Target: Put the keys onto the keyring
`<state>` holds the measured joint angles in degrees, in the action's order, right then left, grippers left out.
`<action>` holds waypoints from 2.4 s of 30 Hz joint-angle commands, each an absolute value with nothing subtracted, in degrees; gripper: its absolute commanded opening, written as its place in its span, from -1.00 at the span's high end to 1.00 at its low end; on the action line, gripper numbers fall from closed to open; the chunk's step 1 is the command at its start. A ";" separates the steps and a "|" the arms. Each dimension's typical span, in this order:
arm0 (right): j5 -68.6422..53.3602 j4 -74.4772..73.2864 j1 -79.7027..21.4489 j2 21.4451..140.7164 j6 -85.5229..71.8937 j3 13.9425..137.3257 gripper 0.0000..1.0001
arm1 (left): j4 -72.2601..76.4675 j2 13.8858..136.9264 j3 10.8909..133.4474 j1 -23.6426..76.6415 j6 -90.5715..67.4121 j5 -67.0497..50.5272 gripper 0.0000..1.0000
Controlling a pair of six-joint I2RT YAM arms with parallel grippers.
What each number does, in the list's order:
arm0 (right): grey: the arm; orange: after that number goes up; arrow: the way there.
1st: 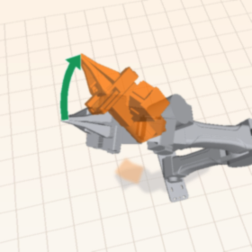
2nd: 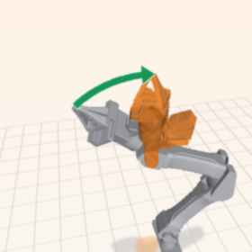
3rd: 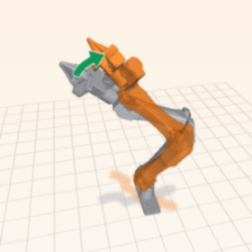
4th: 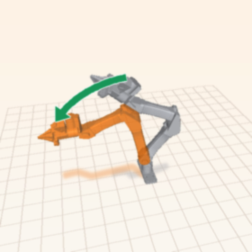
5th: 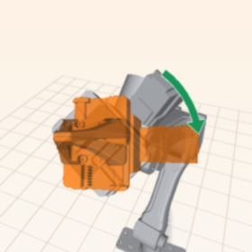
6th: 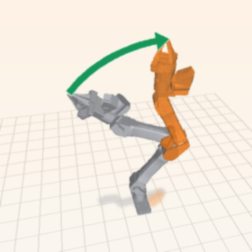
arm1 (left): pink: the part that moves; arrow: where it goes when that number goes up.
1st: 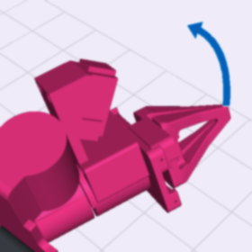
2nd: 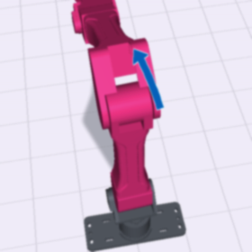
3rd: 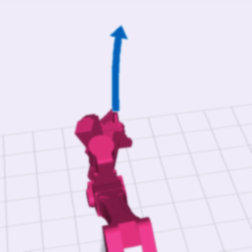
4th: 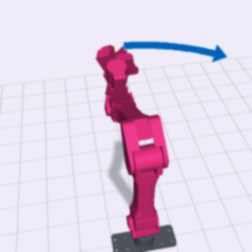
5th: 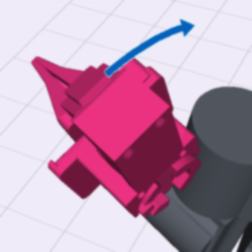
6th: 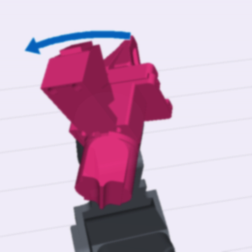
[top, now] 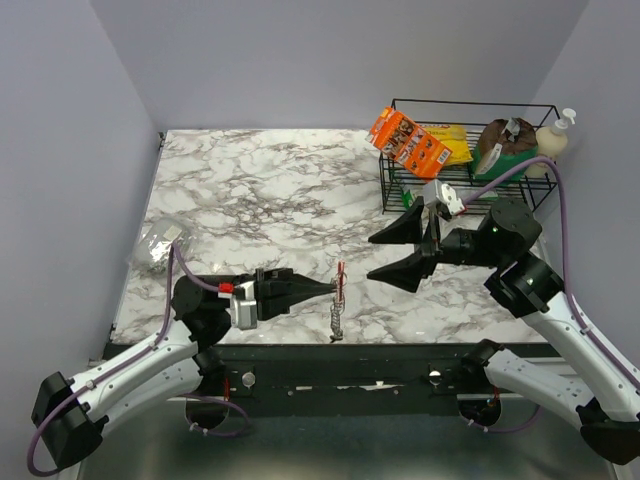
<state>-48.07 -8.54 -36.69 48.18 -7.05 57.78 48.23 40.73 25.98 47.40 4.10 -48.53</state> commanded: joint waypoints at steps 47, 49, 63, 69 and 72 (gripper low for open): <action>-59.40 13.55 -36.12 55.81 -36.00 54.77 -0.27 | 26.54 35.86 33.84 48.52 21.27 -55.46 1.00; -61.43 19.40 -36.04 57.03 -43.83 53.53 -0.25 | 26.37 35.51 33.58 48.52 22.32 -54.59 1.00; -59.24 8.54 -36.12 60.90 -51.68 58.09 -0.09 | 25.40 34.89 33.05 48.52 28.21 -50.28 1.00; -58.45 4.49 -36.12 61.52 -51.42 57.66 -0.07 | 25.31 34.89 33.22 48.52 29.18 -49.83 1.00; -58.80 3.34 -36.12 62.22 -51.42 57.66 -0.08 | 25.40 34.89 33.31 48.60 29.62 -49.66 1.00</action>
